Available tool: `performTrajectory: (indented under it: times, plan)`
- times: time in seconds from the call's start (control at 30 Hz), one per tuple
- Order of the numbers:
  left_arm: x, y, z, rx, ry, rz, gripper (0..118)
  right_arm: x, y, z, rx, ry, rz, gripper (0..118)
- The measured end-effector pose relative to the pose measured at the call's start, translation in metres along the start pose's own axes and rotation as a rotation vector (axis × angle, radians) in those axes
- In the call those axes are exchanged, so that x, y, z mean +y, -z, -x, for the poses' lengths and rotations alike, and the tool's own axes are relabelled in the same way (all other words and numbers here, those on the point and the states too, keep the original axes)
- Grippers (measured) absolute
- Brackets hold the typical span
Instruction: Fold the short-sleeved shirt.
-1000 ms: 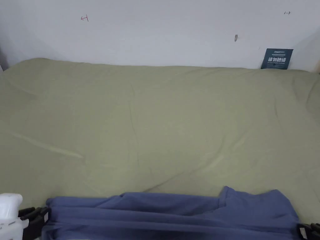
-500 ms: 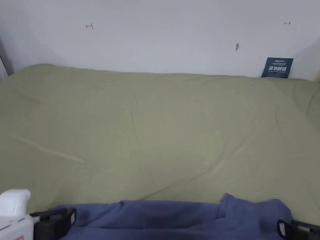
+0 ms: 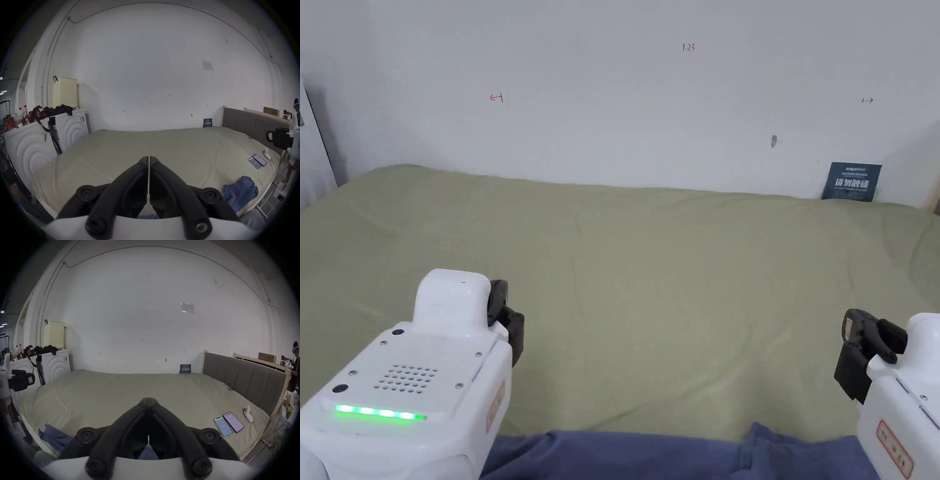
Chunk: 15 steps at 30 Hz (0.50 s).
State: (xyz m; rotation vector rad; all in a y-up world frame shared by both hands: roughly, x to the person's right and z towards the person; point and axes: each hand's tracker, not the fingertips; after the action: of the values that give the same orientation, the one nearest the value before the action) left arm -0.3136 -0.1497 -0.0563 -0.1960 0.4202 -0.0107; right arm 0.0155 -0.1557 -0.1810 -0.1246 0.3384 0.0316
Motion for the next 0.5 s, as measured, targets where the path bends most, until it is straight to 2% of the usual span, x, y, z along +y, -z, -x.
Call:
performTrajectory:
  times: [0.3,0.4,0.5]
  plan:
    - [0.01,-0.005,0.018,-0.015,0.049,-0.013,0,0.008,-0.006,0.011,-0.013,-0.016,-0.044,1]
    - [0.009,-0.004,0.056,-0.026,-0.037,0.088,0,0.005,-0.012,0.017,-0.017,-0.032,-0.054,1]
    - [-0.011,0.015,0.111,-0.097,-0.15,0.321,0,-0.001,-0.016,0.022,-0.002,-0.029,-0.037,1]
